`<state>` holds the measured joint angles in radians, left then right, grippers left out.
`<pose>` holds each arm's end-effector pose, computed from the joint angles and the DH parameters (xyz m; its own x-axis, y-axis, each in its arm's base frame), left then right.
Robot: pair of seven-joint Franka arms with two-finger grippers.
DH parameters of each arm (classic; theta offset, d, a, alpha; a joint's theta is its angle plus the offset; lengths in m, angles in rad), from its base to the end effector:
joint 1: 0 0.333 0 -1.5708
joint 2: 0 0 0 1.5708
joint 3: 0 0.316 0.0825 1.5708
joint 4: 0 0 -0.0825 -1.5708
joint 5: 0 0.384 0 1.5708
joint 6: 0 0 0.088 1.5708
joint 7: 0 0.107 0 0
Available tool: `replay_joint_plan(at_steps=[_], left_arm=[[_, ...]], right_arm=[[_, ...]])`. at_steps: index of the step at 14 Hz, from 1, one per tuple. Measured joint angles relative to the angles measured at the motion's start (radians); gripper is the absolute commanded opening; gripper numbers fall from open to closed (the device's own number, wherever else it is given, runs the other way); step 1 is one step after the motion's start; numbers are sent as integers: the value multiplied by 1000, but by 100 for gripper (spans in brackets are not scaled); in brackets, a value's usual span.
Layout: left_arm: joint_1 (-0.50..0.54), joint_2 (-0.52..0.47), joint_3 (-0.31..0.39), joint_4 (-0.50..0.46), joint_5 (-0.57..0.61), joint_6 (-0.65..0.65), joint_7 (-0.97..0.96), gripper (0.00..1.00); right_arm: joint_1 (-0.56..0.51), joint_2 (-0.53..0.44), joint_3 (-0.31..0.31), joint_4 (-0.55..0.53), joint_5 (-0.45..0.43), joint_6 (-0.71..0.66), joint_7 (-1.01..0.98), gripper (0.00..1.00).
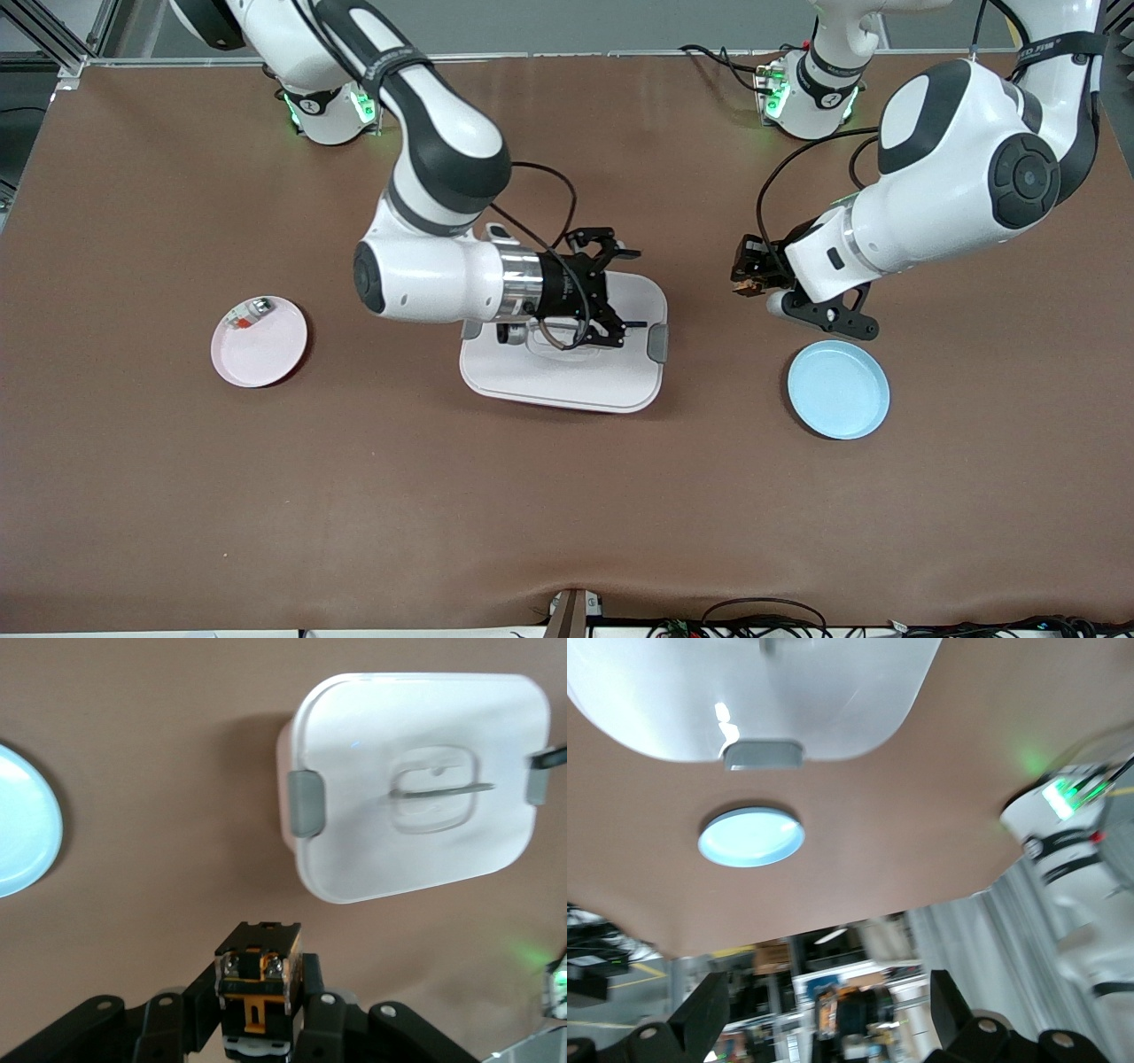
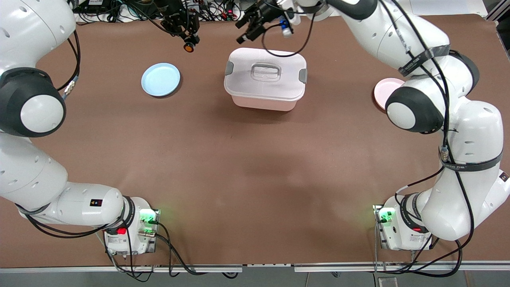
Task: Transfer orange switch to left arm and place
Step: 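Open the right gripper and withdraw it while the left gripper pulls back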
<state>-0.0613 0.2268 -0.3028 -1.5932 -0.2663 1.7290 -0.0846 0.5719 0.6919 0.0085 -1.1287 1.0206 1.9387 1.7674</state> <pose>0.5774 -0.2288 0.5036 0.9647 -0.2365 -0.1156 -0.1910 -0.9310 0.3111 0.6096 0.4668 0.4447 -0.0833 -0.5901 -0.8030 -0.9658 -0.1509 0.2110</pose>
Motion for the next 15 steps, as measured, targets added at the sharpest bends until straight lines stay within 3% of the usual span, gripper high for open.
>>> replay_joint_plan(at_steps=[8,12,15], left_arm=[[22,-1,8,34,134,-53,-162,0],[29,-3,8,42,229,-70,-364,0],[48,-15,9,46,236,-98,-600,0]], right_arm=[[-214,-1,-7,19,-191,-524,-407,100],[-234,-9,-2,24,-404,-658,-659,100],[-235,-13,0,25,-550,-734,-834,100]])
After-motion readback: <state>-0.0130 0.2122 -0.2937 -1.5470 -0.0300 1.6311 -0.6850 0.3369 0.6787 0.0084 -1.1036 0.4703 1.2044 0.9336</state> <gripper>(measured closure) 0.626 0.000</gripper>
